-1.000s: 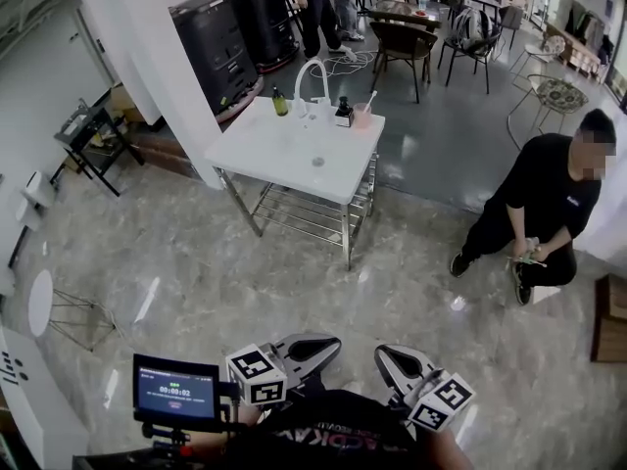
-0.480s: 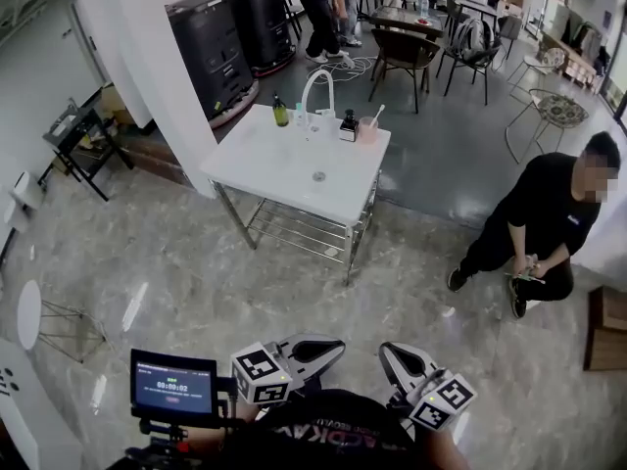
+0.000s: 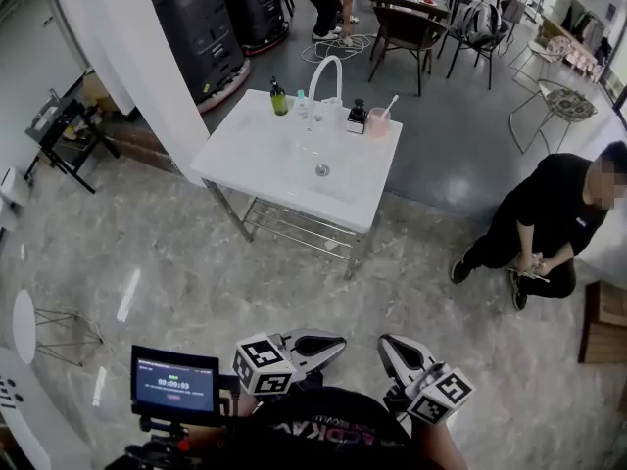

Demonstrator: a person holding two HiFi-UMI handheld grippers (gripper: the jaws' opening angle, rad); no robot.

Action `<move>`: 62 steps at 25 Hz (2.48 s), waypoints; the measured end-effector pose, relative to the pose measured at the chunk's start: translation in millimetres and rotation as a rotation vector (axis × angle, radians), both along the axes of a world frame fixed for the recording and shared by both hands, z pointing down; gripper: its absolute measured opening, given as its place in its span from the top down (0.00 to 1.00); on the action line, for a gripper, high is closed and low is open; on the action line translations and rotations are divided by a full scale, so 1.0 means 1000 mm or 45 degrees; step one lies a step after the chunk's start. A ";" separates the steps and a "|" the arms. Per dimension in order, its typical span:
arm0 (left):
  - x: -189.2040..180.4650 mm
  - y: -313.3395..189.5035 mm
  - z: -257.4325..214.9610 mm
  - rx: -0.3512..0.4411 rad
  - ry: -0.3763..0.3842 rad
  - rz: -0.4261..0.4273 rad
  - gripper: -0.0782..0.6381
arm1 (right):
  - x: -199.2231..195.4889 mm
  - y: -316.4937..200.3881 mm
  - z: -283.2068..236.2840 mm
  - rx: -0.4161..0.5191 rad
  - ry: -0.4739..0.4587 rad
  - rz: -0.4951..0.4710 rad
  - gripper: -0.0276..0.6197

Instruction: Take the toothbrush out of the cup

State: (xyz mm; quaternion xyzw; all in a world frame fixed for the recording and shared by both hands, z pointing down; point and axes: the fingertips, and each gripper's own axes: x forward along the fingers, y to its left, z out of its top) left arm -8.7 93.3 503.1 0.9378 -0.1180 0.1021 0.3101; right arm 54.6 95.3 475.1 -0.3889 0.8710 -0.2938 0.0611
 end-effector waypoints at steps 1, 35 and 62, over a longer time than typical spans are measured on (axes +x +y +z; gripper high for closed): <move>-0.003 -0.006 0.003 -0.014 -0.007 0.015 0.88 | -0.004 -0.007 0.001 -0.006 0.001 0.005 0.95; -0.088 -0.146 -0.017 0.021 0.025 -0.072 0.88 | -0.061 -0.171 -0.008 0.059 0.061 -0.007 0.95; -0.038 -0.251 -0.018 0.112 -0.007 -0.413 0.88 | 0.096 -0.440 0.017 0.176 0.257 0.091 0.95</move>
